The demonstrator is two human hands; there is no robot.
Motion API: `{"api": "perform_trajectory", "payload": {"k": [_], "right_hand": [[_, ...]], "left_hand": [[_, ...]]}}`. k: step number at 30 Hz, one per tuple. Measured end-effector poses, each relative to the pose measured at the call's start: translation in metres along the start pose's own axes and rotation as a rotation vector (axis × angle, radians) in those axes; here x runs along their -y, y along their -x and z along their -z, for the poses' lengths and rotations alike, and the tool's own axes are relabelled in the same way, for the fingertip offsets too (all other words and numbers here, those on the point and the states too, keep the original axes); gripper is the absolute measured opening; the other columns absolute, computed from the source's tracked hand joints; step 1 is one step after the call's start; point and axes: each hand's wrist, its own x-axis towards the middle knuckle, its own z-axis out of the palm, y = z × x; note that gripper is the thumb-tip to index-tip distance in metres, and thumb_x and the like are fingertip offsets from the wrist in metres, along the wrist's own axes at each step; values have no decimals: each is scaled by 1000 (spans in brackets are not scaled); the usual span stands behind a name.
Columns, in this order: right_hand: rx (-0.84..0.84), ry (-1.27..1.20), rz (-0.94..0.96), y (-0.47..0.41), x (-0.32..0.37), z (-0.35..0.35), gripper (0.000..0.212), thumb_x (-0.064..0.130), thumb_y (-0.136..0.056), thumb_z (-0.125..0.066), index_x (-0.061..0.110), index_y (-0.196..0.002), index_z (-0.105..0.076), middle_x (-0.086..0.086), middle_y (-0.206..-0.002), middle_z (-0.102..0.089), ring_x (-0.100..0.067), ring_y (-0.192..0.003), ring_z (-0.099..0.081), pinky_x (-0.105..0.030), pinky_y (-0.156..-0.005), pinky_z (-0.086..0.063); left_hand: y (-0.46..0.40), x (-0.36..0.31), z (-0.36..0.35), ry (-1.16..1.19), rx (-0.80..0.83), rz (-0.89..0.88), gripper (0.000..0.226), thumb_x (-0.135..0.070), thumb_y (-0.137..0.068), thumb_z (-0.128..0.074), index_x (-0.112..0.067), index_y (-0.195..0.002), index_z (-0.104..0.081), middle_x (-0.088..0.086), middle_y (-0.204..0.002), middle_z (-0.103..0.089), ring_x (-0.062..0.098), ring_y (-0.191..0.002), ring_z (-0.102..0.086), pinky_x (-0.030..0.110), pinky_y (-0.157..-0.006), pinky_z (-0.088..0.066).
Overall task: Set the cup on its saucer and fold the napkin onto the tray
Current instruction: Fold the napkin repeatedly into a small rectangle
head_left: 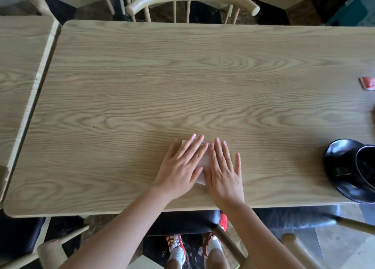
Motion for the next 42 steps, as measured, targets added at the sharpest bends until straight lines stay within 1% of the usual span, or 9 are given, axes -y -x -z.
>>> {"api": "perform_trajectory", "payload": {"k": [5,8,14,19,22,25,29,36,42], "right_hand": [[-80,-111,-185,5,0,6,62,39,-90,-31,8,-142,-23,-12,-149,-32,-21,-138,-21,-40,-111,-16],[-183,-156,-383,9,7,16,54,40,-83,-43,8,-126,-49,-13,-117,-59,-31,-105,-51,-41,-85,-45],[-83,-676,-731,-11,28,42,6,15,-87,-50,11,-91,-52,-4,-89,-52,-19,-82,-45,-26,-60,-30],[1,-837,-602,-16,38,78,10,15,-93,-40,15,-102,-45,0,-79,-55,-17,-67,-49,-22,-50,-32],[46,-870,-584,-15,39,103,11,17,-92,-41,20,-101,-46,8,-70,-51,-5,-62,-47,-20,-49,-34],[42,-896,-522,-12,44,127,9,18,-91,-43,25,-96,-46,5,-76,-58,-6,-66,-51,-21,-53,-38],[9,-894,-414,-6,48,161,9,22,-89,-47,29,-95,-49,6,-77,-63,-11,-72,-56,-18,-57,-40],[-215,-985,-390,16,51,199,24,13,-87,-51,33,-92,-39,2,-54,-45,-15,-51,-44,-27,-51,-35],[-226,-1162,-398,30,53,223,29,7,-89,-49,25,-69,-57,-6,-60,-34,-12,-52,-31,-22,-45,-24]], "left_hand": [[1,-2,-5,91,-17,40,53,-30,-93,-31,-14,-144,-28,4,-152,-27,22,-142,-18,47,-109,-29],[0,-3,-7,89,-15,43,55,-29,-93,-31,-15,-145,-24,3,-153,-25,22,-143,-15,45,-110,-27],[0,-10,-6,247,-42,85,53,-27,-94,-25,-14,-145,-23,1,-154,-20,17,-143,-5,37,-113,-14],[1,-21,17,893,-188,509,59,-34,-91,-32,-16,-146,-17,-7,-150,-22,4,-137,-21,15,-111,-15],[1,-28,40,1057,-279,759,54,-44,-92,-32,-17,-139,-37,0,-132,-53,9,-113,-52,25,-94,-41],[-2,-38,64,1183,-235,876,41,-47,-95,-31,-20,-118,-51,1,-104,-63,7,-85,-57,21,-68,-42],[-4,-48,96,1599,-137,1076,38,-51,-88,-42,-21,-91,-66,5,-96,-69,23,-89,-63,40,-82,-52],[8,-62,157,1531,-638,935,15,-25,-88,-59,-35,-87,-48,-2,-71,-57,17,-64,-51,33,-59,-40],[26,-69,197,1503,-560,496,13,-24,-93,-52,-27,-80,-55,-11,-50,-39,6,-47,-33,19,-46,-27]]}}
